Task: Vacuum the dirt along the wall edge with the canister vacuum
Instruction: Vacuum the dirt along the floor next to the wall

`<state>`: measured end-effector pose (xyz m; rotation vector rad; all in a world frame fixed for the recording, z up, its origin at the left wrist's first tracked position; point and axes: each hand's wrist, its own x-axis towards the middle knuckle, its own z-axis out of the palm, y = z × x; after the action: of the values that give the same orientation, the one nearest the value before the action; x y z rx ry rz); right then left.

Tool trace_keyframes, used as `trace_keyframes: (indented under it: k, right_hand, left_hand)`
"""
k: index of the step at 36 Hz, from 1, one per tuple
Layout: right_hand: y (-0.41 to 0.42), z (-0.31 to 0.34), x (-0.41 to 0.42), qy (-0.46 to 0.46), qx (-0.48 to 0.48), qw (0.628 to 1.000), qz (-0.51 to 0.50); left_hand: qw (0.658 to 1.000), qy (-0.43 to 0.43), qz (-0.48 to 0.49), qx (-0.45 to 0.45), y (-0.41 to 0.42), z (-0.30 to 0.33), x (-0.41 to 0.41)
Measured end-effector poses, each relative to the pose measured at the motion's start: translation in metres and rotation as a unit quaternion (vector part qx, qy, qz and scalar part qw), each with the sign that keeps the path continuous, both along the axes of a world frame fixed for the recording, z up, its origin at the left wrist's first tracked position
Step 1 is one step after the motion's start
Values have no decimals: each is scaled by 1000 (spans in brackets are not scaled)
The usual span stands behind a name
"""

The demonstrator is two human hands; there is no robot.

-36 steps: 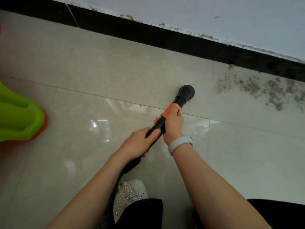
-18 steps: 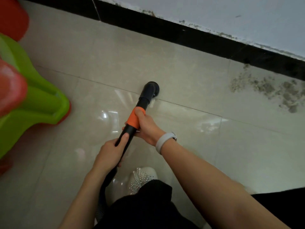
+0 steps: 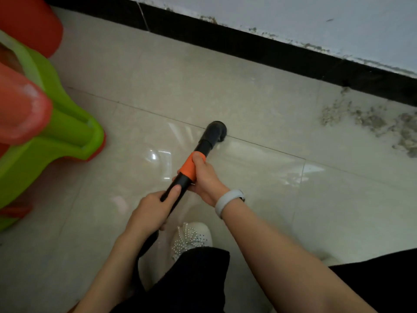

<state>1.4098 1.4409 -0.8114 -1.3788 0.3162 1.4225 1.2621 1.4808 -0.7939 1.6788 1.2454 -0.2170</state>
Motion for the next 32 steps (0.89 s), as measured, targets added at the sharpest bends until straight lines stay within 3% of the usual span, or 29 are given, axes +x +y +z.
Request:
trace_keyframes:
  k: [4, 7, 10, 14, 19, 25, 32]
  right_hand:
    - [25, 6, -5, 10, 3, 1000, 18]
    - [5, 7, 1, 10, -12, 1000, -25]
    - [-39, 8, 12, 19, -30, 990, -135]
    - [-99, 10, 11, 24, -62, 955, -290]
    - [-126, 8, -3, 47, -77, 924, -371]
    - [-94, 3, 1, 28, -71, 955, -286]
    - [-35, 6, -19, 30, -16, 997, -62]
  left_hand:
    - [999, -12, 33, 4, 12, 1, -1]
    - [1000, -3, -2, -24, 7, 3, 9]
    - [993, 21, -104, -58, -8, 4, 31]
    - [958, 66, -264, -92, -23, 4, 57]
    - [914, 115, -386, -52, -26, 8, 69]
    - [932, 128, -336, 35, -12, 14, 61]
    - [988, 107, -113, 3, 2, 12, -5]
